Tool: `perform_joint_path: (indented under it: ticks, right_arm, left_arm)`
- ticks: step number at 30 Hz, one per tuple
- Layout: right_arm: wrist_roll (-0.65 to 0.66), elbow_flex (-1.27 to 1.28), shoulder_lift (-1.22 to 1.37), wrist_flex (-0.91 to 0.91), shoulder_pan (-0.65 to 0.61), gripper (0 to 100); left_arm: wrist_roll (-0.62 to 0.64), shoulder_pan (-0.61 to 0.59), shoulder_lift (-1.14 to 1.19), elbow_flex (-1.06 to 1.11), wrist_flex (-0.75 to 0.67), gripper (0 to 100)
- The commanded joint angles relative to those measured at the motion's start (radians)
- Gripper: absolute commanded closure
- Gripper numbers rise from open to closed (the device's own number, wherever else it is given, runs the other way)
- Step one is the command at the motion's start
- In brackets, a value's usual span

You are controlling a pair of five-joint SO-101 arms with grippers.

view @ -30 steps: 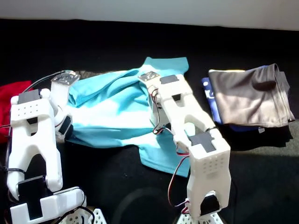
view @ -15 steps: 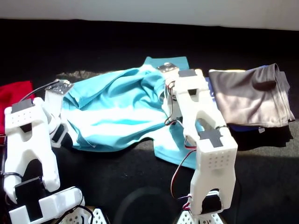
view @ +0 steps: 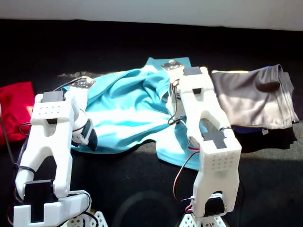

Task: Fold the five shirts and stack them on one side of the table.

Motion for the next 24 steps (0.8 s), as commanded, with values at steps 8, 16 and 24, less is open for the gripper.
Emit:
perform_joint_path:
  ticks: [8,16,24]
  right_arm:
    - [0.005,-0.042,-0.008,0.050,0.005,87.5]
    - [0.005,-0.042,-0.007,0.051,0.005,87.5]
    - [0.005,-0.042,-0.007,0.054,0.005,87.5]
  left_arm:
    - [0.224,0.005,0.142,-0.005,-0.117,80]
    - [0.249,-0.030,0.245,-0.183,-0.120,80]
    - [0.249,-0.031,0.384,-0.225,-0.181,83]
